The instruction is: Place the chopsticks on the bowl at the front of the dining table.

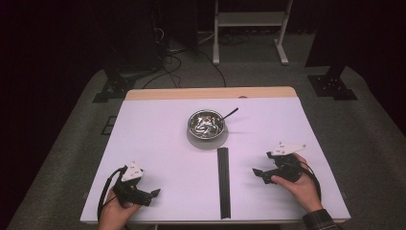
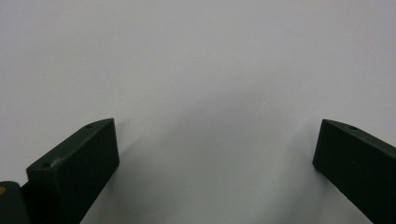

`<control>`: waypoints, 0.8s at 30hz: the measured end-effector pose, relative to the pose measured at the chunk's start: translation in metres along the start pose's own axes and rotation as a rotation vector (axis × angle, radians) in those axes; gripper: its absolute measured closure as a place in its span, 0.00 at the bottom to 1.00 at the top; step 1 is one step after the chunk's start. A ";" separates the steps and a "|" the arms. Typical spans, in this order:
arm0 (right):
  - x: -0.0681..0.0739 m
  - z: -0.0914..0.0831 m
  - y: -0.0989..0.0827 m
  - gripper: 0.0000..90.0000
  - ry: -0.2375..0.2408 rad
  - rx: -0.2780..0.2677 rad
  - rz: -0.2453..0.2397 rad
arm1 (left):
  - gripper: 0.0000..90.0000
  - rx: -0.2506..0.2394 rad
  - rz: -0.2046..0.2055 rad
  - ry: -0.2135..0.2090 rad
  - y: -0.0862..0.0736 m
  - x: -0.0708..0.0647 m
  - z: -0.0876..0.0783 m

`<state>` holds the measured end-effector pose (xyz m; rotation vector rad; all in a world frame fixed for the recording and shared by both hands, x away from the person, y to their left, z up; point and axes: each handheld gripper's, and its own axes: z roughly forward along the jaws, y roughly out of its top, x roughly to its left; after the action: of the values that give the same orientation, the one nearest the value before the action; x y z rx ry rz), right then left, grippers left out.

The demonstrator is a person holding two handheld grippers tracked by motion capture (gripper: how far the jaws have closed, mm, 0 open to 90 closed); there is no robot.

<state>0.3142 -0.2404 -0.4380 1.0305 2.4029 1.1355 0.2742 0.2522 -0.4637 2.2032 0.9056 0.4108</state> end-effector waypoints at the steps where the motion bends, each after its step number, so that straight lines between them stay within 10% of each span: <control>1: 0.000 0.000 0.001 0.13 0.000 0.001 0.001 | 0.00 0.000 0.000 0.000 0.000 0.000 0.000; 24: 0.002 0.014 0.020 0.13 0.012 -0.011 0.006 | 0.00 0.000 0.000 0.000 0.000 0.000 0.000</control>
<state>0.3298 -0.2232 -0.4320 1.0307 2.4018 1.1579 0.2742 0.2522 -0.4637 2.2027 0.9061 0.4109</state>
